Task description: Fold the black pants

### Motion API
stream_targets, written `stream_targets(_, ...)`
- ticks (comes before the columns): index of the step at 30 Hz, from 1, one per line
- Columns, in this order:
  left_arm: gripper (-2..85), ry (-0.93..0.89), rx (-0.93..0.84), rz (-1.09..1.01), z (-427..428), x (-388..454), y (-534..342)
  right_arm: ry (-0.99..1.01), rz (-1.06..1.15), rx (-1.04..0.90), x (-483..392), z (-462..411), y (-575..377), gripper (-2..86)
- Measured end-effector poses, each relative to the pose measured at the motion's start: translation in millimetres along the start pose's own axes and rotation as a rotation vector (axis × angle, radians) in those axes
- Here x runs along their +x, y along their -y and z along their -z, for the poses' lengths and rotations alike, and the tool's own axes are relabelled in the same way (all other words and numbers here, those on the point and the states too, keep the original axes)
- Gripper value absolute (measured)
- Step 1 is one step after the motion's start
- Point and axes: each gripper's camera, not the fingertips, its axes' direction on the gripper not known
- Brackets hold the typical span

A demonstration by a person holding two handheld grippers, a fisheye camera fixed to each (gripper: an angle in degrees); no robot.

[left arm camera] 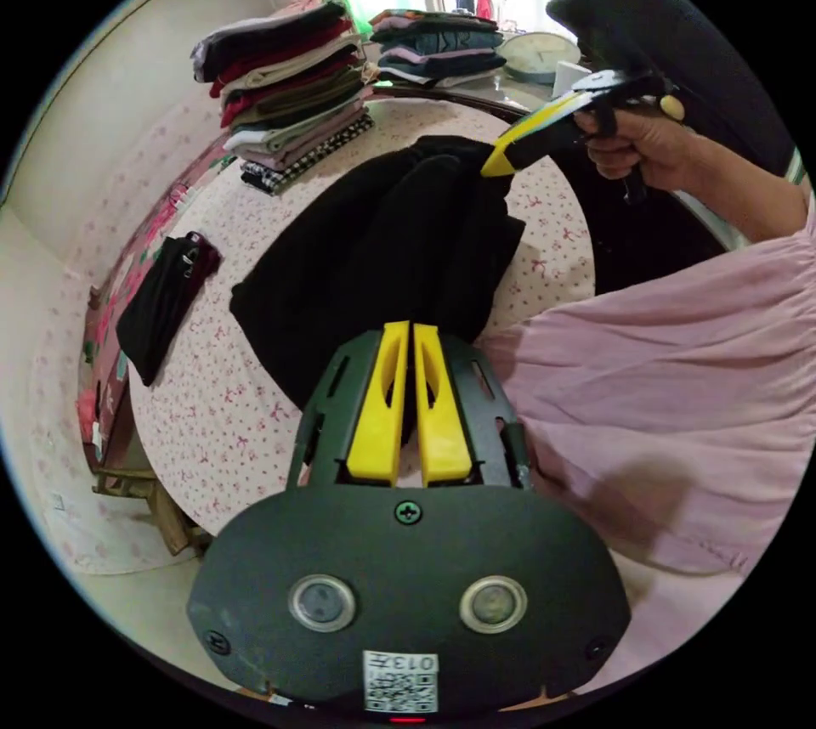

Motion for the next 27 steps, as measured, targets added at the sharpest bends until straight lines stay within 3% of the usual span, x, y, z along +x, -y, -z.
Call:
stream_targets(3,0.4,-0.042,-0.050,-0.002,-45.1,3.7,-3.3,-0.057,-0.090,-0.127,17.4,-40.1,-23.8,3.6)
stream_targets(6,0.3,-0.077,-0.047,0.015,-50.9,-5.9,0.0,0.073,-0.194,-0.100,40.1,-37.5,-27.0,4.9)
stream_targets(10,0.3,-0.127,0.048,-0.003,-15.6,-29.5,-8.5,0.035,-0.149,-0.042,38.9,2.1,-14.7,9.0)
stream_targets(14,1.4,0.012,0.094,0.221,-8.4,-89.2,-24.0,-0.077,-0.172,0.088,50.4,34.3,7.9,11.1)
stream_targets(17,4.0,-0.053,0.022,0.367,-34.3,-132.8,-25.7,-0.103,-0.213,0.089,65.0,18.0,30.8,14.1)
stream_targets(22,5.7,-0.083,-0.048,0.413,-65.7,-154.8,-23.0,0.012,-0.202,-0.057,76.4,-36.4,64.6,15.9)
stream_targets(24,5.7,-0.082,-0.058,0.415,-72.0,-157.8,-22.3,-0.047,-0.180,-0.225,74.4,-67.2,71.8,13.1)
stream_targets(27,5.6,-0.083,-0.071,0.421,-74.9,-164.6,-19.9,-0.065,-0.121,-0.256,65.9,-66.3,81.3,7.5)
